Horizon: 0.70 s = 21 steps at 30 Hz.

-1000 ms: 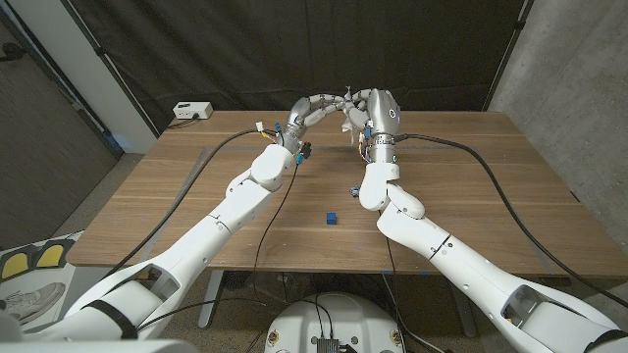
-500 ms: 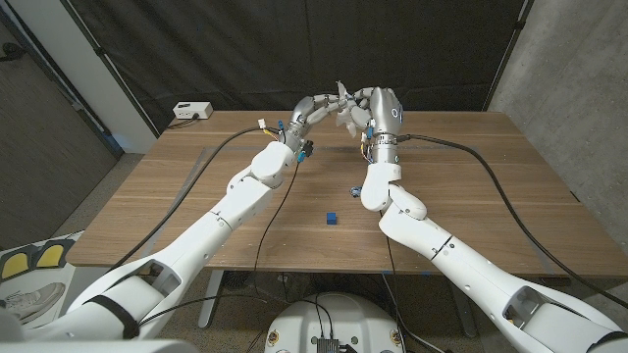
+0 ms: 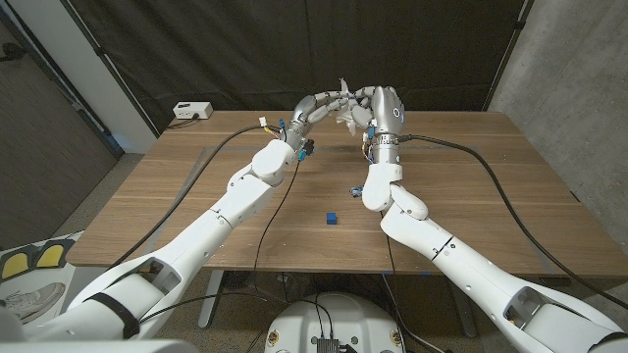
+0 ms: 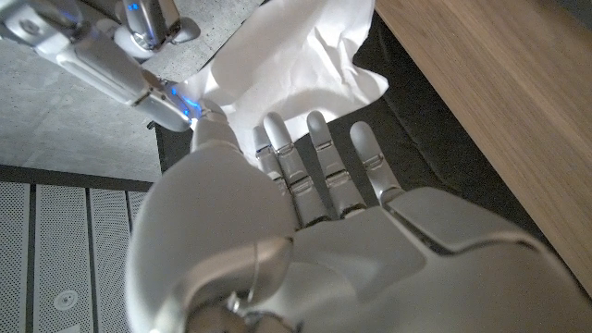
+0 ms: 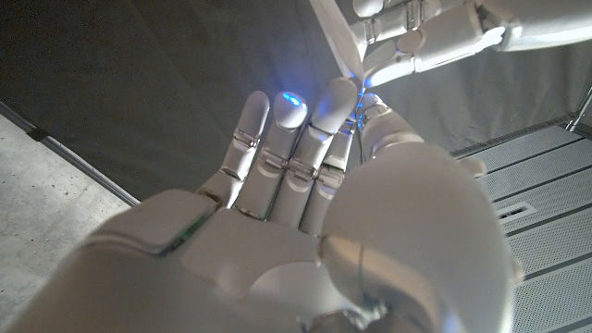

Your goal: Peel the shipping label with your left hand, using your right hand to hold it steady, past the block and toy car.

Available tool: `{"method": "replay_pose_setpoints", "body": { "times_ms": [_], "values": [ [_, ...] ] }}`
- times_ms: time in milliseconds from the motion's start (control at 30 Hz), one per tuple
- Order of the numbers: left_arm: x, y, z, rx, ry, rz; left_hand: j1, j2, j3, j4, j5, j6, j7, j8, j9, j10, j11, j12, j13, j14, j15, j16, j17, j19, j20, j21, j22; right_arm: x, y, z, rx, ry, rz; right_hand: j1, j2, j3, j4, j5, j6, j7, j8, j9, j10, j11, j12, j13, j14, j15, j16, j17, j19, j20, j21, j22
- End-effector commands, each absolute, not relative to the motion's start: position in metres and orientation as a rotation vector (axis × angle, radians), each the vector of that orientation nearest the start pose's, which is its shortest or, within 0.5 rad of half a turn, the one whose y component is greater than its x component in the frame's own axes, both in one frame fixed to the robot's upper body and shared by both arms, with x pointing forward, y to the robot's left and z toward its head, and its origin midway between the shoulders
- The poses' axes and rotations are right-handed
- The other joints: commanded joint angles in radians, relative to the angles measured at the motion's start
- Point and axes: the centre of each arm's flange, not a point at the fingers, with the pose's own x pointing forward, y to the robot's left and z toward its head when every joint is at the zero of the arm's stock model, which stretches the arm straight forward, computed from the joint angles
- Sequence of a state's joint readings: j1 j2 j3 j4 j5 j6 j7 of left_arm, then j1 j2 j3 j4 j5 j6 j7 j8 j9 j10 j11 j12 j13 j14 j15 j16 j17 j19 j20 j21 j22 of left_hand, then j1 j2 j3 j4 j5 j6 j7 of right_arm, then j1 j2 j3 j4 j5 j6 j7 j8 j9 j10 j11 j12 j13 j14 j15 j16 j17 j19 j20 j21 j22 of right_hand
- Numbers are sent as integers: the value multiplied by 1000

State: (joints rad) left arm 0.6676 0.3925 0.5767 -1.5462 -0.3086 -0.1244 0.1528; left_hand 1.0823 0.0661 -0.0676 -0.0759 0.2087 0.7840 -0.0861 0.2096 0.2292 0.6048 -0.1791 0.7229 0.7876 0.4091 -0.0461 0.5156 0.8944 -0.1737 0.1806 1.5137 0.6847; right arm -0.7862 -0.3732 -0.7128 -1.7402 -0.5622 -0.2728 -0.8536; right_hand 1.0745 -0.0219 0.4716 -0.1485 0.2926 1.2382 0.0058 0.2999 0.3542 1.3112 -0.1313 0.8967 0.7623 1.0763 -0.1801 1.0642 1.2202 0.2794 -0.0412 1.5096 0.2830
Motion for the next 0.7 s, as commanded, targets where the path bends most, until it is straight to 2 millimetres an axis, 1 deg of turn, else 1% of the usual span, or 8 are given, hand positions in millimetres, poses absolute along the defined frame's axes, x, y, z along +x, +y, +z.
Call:
{"method": "replay_pose_setpoints", "body": {
  "times_ms": [33,200,233,300,333,433,533,700],
  "values": [
    [606,108,83,207,-792,-326,21,26,12,-14,10,157,24,57,-2,64,-8,42,3,56,-127,-1,-13,-43,0,15,16,536,-97,50,-721,-1125,-516,-6,-1,11,1,7,15,4,3,6,-1,-15,3,4,5,-41,2,5,-8,-16,11,1],
    [609,105,85,165,-768,-410,50,43,32,-29,4,217,23,54,-23,68,-19,82,49,62,-130,11,13,-31,-2,11,21,533,-97,50,-717,-1136,-509,-10,-6,23,-1,6,17,1,4,9,0,-16,1,3,6,-41,3,7,-10,-17,19,-5],
    [610,104,85,163,-762,-433,51,46,36,-30,-2,186,5,29,-30,36,-15,88,72,32,-115,7,26,-45,2,8,25,532,-97,50,-714,-1138,-508,-10,-6,24,-1,6,17,1,3,8,1,-16,1,3,5,-41,2,5,-11,-16,19,-6],
    [610,104,85,173,-766,-466,11,41,29,-12,-12,64,-7,-22,-27,-100,8,45,70,-51,-97,-34,25,-105,6,-1,40,531,-98,49,-710,-1139,-508,-12,-7,27,-1,6,17,1,2,7,1,-16,2,5,5,-41,2,6,-11,-16,21,-8],
    [610,103,85,172,-766,-471,-18,31,19,-1,-8,-56,-24,-35,-15,-177,35,16,58,-110,-60,-72,9,-137,14,-1,54,531,-98,49,-712,-1140,-506,-12,-8,28,-1,6,17,2,2,7,1,-17,2,6,6,-41,2,6,-11,-17,21,-8],
    [609,103,85,169,-772,-488,-55,7,0,11,-6,-123,-37,-19,8,-277,71,-24,38,-153,-40,-122,-27,-170,15,-1,72,530,-100,49,-708,-1138,-506,-14,-8,30,0,6,19,2,3,7,1,-16,2,6,6,-41,3,6,-11,-17,22,-9],
    [606,104,83,172,-783,-492,-99,-22,-26,24,3,-292,-47,-18,45,-417,138,-104,-26,-237,31,-229,-106,-241,22,16,120,530,-100,49,-708,-1138,-505,-16,-9,35,0,6,18,2,3,9,-1,-17,6,14,7,-41,3,6,-12,-18,24,-11],
    [603,103,84,212,-794,-542,-163,-60,-65,49,7,-398,-22,-7,71,-509,186,-178,-98,-320,85,-312,-174,-301,30,-13,128,529,-100,49,-714,-1140,-502,-19,-11,44,-1,6,17,3,1,10,1,-17,3,10,6,-41,5,7,-14,-18,30,-15]
  ]
}}
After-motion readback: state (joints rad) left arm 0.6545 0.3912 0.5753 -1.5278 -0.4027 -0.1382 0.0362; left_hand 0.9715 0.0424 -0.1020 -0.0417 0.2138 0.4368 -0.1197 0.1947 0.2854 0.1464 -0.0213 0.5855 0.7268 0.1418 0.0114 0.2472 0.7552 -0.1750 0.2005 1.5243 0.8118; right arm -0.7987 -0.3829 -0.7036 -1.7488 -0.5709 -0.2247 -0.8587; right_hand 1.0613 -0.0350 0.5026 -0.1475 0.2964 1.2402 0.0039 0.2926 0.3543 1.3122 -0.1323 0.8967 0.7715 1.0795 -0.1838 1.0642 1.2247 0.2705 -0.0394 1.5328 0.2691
